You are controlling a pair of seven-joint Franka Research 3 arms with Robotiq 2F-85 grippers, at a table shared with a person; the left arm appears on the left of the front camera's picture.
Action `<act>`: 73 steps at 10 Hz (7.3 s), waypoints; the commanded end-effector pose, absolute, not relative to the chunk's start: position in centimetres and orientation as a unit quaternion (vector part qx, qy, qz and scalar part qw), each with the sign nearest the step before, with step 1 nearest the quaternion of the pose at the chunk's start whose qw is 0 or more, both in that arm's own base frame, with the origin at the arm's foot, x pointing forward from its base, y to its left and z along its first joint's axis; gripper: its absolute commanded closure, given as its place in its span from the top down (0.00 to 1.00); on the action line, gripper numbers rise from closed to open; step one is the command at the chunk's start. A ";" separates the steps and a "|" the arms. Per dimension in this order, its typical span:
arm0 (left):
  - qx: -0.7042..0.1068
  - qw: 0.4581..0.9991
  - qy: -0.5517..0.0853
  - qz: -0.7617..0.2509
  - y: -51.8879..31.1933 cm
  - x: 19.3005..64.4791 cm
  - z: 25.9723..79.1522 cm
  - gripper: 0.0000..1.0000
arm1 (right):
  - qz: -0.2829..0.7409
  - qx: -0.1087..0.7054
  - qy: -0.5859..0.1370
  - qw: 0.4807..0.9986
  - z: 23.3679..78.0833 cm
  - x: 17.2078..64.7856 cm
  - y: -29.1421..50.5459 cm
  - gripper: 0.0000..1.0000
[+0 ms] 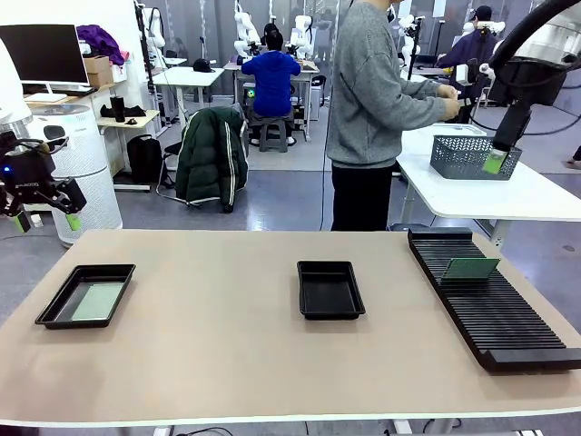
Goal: Inspect and transfer BCBs to ESD trays.
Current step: Pick up the Blank PCB from the PCB Rack and place it in the right ESD tray.
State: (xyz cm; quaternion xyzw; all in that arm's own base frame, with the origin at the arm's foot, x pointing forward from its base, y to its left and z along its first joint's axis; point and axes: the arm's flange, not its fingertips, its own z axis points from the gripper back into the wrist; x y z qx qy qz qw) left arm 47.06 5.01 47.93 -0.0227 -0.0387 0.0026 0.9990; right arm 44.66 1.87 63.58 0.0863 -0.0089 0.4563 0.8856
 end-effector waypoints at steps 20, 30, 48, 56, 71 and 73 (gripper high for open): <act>-0.022 0.999 -0.042 0.002 5.0 47.0 47.7 1.00 | 0.637 -0.010 -0.056 0.768 61.1 47.5 -1.0 0.95; -0.022 0.999 -0.042 0.002 5.0 47.0 47.7 1.00 | 0.692 -0.034 -0.101 0.714 49.5 50.2 -7.1 0.95; -0.022 0.999 -0.042 0.002 5.0 47.0 47.7 1.00 | 0.688 -0.035 -0.117 0.715 38.4 49.2 -7.3 0.95; -0.022 0.999 -0.042 0.002 5.0 47.0 47.7 1.00 | 0.693 -0.062 -0.138 0.705 35.7 48.8 -7.2 0.95; -0.022 0.999 -0.042 0.002 5.0 47.0 47.7 1.00 | 0.674 -0.072 -0.115 0.726 35.9 48.7 -7.2 0.28; -0.022 0.999 -0.042 0.002 5.0 47.0 47.7 1.00 | 0.672 -0.073 -0.112 0.728 36.0 48.9 -7.1 0.21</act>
